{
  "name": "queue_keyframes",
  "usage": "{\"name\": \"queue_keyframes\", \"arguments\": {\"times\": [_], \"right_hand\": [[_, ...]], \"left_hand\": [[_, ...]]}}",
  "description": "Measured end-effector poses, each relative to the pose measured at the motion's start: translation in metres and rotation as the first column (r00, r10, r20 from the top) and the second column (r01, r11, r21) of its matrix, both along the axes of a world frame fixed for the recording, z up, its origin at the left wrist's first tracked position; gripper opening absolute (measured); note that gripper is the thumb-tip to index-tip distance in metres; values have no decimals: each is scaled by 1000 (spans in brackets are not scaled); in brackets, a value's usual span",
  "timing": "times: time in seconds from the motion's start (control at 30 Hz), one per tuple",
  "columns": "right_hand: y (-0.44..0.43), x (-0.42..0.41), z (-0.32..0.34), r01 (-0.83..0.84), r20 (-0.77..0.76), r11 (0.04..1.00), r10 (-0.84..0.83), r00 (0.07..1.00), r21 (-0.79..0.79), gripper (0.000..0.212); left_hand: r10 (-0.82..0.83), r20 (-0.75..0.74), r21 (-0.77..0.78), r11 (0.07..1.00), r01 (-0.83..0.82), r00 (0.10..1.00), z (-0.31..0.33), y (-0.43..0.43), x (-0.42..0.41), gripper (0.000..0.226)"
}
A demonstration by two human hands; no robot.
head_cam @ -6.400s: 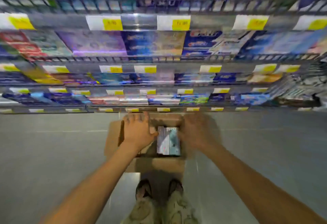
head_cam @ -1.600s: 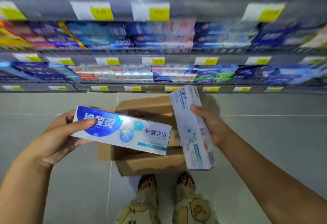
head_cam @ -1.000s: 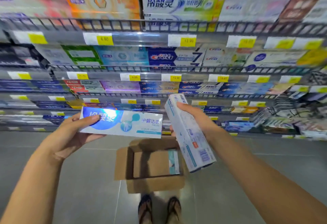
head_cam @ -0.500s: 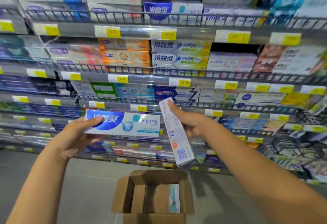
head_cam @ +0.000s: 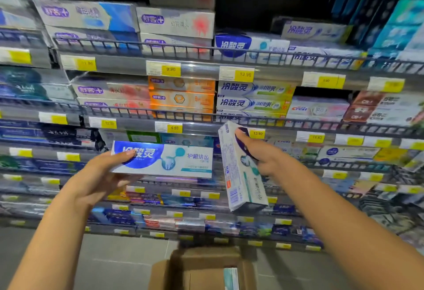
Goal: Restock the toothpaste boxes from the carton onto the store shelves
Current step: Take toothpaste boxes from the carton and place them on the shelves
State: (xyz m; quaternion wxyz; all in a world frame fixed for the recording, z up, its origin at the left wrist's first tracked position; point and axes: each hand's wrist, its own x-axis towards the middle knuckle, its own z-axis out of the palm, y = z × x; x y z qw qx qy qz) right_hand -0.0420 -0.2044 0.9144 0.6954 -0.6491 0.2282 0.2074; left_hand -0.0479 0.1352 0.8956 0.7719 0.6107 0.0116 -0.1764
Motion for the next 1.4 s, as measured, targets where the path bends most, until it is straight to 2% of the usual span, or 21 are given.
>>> {"name": "queue_keyframes", "arguments": {"times": [0.07, 0.13, 0.23, 0.33, 0.4, 0.47, 0.53, 0.63, 0.67, 0.7, 0.8, 0.83, 0.9, 0.93, 0.97, 1.07, 1.13, 1.2, 1.27, 1.3, 1.4], "right_hand": [[6, 11, 8, 60, 28, 994, -63, 998, 93, 40], [13, 20, 18, 105, 90, 987, -116, 989, 121, 30], [25, 28, 38, 154, 180, 987, -161, 970, 49, 22], [31, 32, 59, 185, 228, 980, -196, 954, 69, 15], [33, 34, 73, 162, 273, 986, -168, 947, 44, 11], [34, 36, 84, 143, 319, 990, -135, 938, -2, 11], [35, 37, 94, 160, 359, 987, -143, 922, -18, 14], [34, 38, 107, 195, 406, 980, -161, 900, -43, 23], [34, 37, 110, 210, 423, 975, -162, 892, -68, 24], [32, 37, 113, 223, 443, 971, -164, 881, -85, 25], [24, 39, 122, 255, 515, 963, -178, 838, -82, 25], [19, 41, 124, 265, 540, 961, -183, 822, -78, 27], [8, 45, 130, 281, 579, 955, -178, 795, -92, 30], [1, 47, 134, 275, 596, 955, -159, 787, -109, 31], [-5, 49, 139, 261, 611, 956, -129, 781, -131, 31], [-25, 56, 156, 240, 654, 942, -28, 756, -237, 30], [-39, 62, 167, 226, 705, 924, 62, 706, -308, 26], [-51, 68, 177, 185, 715, 892, 192, 673, -413, 22], [-60, 74, 187, 118, 691, 846, 337, 639, -521, 12], [-64, 78, 191, 85, 675, 815, 411, 613, -573, 6], [-72, 90, 202, 80, 598, 662, 610, 519, -745, 15]], "left_hand": [[-50, 31, 7, 999, 50, 998, 10, 13, 19, 71], [-75, 48, 15, 997, 74, 996, 20, 24, 38, 73], [-107, 53, 6, 994, 107, 993, 31, 36, 66, 74], [-140, 60, 17, 990, 139, 988, 42, 47, 89, 84], [-155, 61, 26, 988, 153, 986, 49, 52, 102, 97], [-158, 69, 17, 987, 157, 985, 54, 53, 112, 99], [-168, 79, -9, 986, 169, 983, 59, 50, 118, 92], [-183, 72, -65, 980, 188, 981, 66, 41, 121, 48], [-184, 66, -76, 979, 189, 981, 69, 38, 120, 40], [-186, 70, -80, 978, 191, 980, 70, 34, 120, 42], [-186, 102, -79, 978, 194, 977, 77, 23, 117, 72], [-181, 112, -84, 978, 191, 977, 80, 18, 115, 72], [-162, 113, -99, 980, 173, 980, 84, 8, 116, 51], [-150, 108, -112, 980, 162, 983, 87, 2, 115, 39], [-138, 109, -127, 980, 152, 984, 88, -5, 116, 37], [-93, 96, -136, 985, 106, 991, 86, -25, 116, 70], [-67, 100, -153, 985, 82, 993, 86, -43, 114, 73], [-43, 112, -156, 986, 60, 993, 88, -61, 111, 59], [-23, 135, -199, 979, 50, 991, 90, -78, 108, 21], [1, 141, -224, 974, 31, 990, 89, -86, 108, 13], [59, 128, -264, 964, -23, 990, 84, -106, 105, 16]]}}
